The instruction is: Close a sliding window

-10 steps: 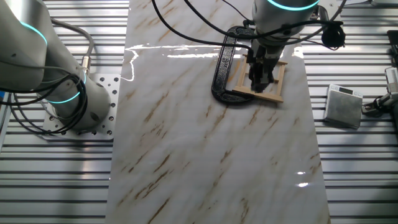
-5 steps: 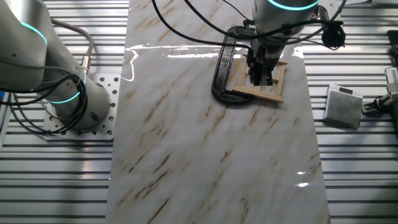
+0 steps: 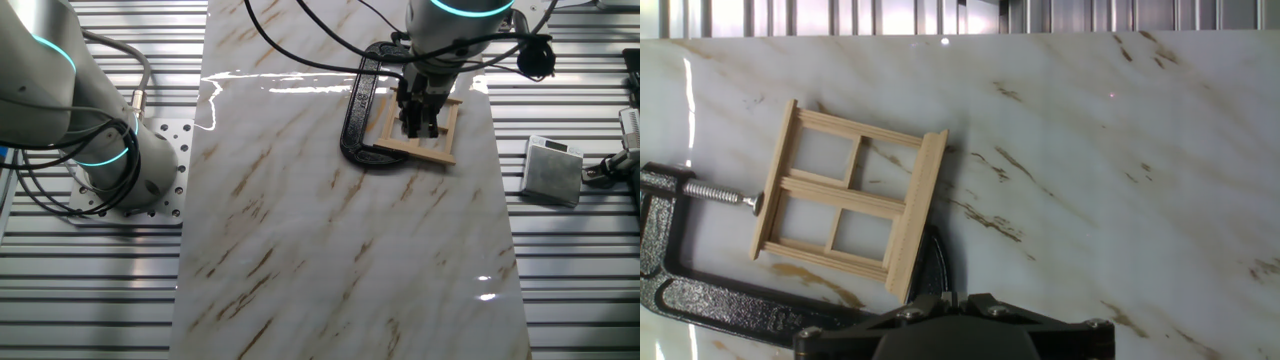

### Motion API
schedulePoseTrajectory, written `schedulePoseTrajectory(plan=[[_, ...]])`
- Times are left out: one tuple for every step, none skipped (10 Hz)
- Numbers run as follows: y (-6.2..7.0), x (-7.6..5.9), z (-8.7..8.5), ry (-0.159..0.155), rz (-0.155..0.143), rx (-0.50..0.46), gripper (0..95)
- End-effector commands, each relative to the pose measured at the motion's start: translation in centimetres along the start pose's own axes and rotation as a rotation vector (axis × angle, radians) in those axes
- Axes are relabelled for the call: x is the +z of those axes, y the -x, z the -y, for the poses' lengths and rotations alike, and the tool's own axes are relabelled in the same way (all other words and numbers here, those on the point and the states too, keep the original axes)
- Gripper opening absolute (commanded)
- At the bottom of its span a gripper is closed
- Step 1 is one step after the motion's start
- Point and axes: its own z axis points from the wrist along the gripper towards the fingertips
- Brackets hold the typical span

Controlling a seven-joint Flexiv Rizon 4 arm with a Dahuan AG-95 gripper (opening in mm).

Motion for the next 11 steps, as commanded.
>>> schedulePoseTrajectory(plan=[[0.0,0.02,0.02,-0.002,0.001,-0.001,0.0],[0.0,0.02,0.01,-0.002,0.001,-0.002,0.0],[0.0,0.02,0.01,-0.002,0.0,-0.002,0.0],[0.0,0.02,0.01,-0.001,0.0,-0.048,0.0],[0.0,0.02,0.01,-0.002,0.001,-0.062,0.0],[0.0,0.02,0.01,-0.002,0.001,-0.061,0.0],[0.0,0.02,0.01,-0.002,0.001,-0.061,0.0],[0.0,0.02,0.01,0.003,0.005,-0.055,0.0],[0.0,0.02,0.01,-0.001,0.004,-0.059,0.0],[0.0,0.02,0.01,0.002,0.003,-0.056,0.0],[0.0,0.02,0.01,-0.007,0.001,-0.158,0.0]])
